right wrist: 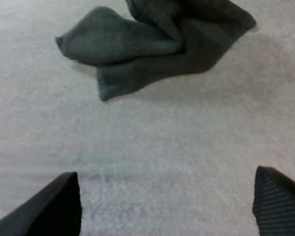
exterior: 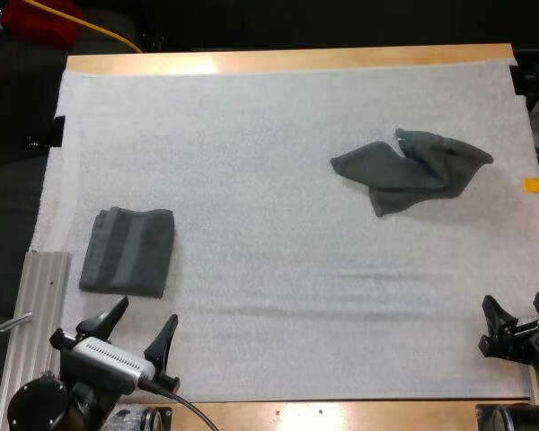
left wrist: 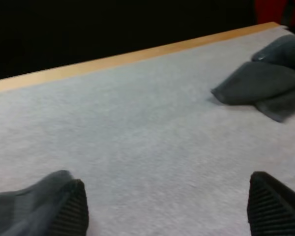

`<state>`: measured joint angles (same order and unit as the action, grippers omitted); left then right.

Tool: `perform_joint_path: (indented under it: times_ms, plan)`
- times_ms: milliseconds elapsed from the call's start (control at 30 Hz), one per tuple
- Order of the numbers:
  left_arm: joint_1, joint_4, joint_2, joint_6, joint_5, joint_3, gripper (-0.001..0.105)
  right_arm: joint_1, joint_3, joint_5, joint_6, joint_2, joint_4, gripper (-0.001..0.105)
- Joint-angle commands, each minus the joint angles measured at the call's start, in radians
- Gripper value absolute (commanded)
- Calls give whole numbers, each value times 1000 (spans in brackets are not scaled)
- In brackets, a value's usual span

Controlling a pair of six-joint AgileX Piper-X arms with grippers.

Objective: Pick towel from pile, fold and stack

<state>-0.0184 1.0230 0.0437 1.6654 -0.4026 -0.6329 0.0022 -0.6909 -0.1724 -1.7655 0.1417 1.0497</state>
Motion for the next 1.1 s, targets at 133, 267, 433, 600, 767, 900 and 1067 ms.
perform_joint_path:
  times_ms: [133,267,433,600,767,900,1067]
  plan:
    - [80,-13,57,4,-19,-39,66,2,-79,-68,-4,73,-6,70]
    - [121,-13,102,-12,-19,-75,66,2,-125,-106,-4,130,-6,70]
    - [145,-14,166,-18,-24,-137,66,2,-158,-171,0,201,-21,70]
    - [169,-40,213,-18,-50,-167,66,2,-158,-212,53,254,-63,70]
    - [273,-65,292,-18,-51,-175,66,2,-158,-214,154,378,-199,70]
    - [280,-66,307,-18,-51,-175,66,2,-158,-209,228,458,-268,70]
    - [280,-84,308,-25,-51,-175,66,2,-158,-207,319,603,-401,70]
